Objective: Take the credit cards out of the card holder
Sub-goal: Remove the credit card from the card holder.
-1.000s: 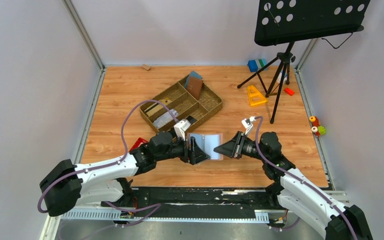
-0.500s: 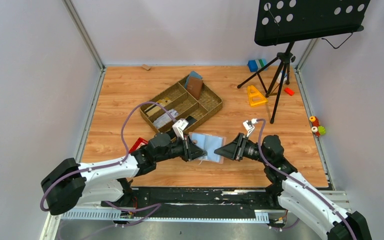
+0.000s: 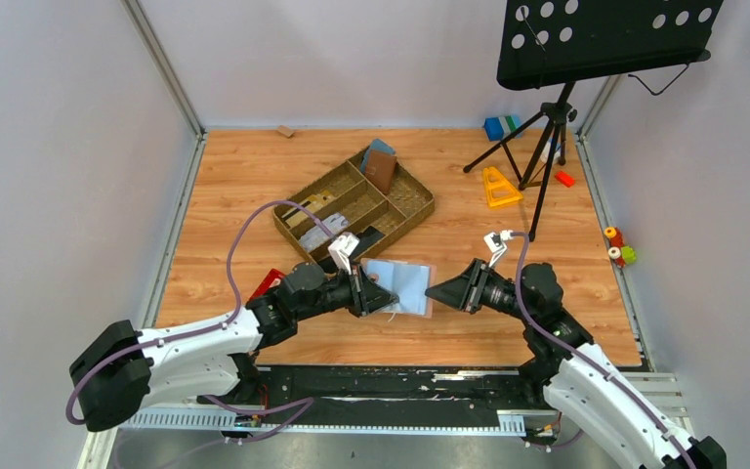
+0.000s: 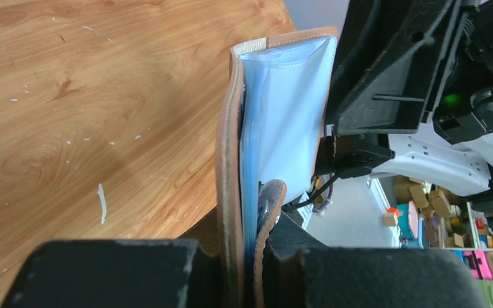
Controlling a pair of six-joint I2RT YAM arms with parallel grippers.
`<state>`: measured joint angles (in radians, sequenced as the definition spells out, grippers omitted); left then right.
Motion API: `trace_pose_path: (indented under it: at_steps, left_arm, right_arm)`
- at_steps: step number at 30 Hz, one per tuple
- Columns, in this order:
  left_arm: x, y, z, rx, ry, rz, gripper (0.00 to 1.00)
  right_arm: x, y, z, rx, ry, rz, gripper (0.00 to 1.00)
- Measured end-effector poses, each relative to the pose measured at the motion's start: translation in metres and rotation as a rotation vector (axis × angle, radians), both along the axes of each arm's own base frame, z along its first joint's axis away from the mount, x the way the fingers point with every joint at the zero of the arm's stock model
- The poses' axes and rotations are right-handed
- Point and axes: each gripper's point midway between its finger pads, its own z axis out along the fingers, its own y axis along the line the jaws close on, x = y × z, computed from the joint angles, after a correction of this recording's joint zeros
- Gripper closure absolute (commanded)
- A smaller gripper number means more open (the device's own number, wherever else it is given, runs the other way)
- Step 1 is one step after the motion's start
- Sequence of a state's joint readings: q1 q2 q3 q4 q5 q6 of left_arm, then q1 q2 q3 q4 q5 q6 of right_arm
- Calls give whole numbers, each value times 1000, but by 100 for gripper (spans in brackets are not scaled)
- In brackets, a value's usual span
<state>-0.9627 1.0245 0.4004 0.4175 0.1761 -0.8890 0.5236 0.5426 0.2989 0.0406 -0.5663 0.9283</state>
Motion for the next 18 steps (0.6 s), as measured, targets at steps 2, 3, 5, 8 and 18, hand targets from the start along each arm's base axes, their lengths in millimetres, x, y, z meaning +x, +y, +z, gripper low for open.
trace_pose_path:
  at_steps: [2,3,5,8,18]
  left_arm:
    - [-2,-1,1,-6,1,-13,98]
    - [-3,-1,2,-11,0,-21,98]
    - [-7,-3,4,-24,-3,-40,98]
    - [-10,-3,5,-34,-5,-58,98]
    - [-12,-4,7,-60,-13,-83,69]
  right_arm:
    - [1,0,-4,-17,8,0,79]
    - [1,0,-6,-24,15,0,80]
    - [2,0,-12,-42,30,-1,84]
    - [2,-1,-16,-59,33,-1,92]
    - [2,6,1,-10,-16,46,100]
